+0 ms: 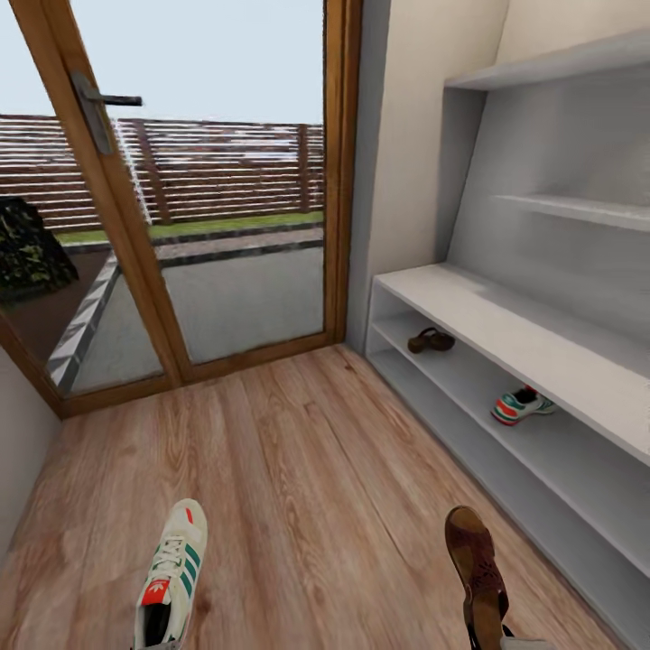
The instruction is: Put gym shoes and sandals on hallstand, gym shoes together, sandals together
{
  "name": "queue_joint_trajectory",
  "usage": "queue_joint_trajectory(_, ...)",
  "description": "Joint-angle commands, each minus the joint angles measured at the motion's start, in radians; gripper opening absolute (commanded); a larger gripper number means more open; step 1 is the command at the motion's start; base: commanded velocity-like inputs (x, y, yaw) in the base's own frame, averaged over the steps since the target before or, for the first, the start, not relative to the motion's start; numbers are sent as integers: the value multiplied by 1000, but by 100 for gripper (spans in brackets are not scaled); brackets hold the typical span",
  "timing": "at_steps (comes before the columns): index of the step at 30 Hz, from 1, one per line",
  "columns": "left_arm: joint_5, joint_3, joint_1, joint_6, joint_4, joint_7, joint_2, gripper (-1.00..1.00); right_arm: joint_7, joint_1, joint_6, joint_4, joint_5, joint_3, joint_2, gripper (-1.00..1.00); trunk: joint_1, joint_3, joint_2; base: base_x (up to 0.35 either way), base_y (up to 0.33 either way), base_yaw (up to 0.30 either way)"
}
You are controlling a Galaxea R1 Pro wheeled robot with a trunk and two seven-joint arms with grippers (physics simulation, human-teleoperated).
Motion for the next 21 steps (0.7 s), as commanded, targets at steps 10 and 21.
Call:
queue_joint_trajectory(10, -7, 9, -1, -4, 0, -7, -1, -100, -1, -1, -3, 1, 4, -4, 0, -100, 0, -1, 0, 338, 96, -276)
queue_joint_trajectory(21, -7, 9, 1, -5, 0, -8, -1, -100, -1, -1, -4, 1, 4, -4, 0, -100, 0, -1, 0, 338, 96, -276)
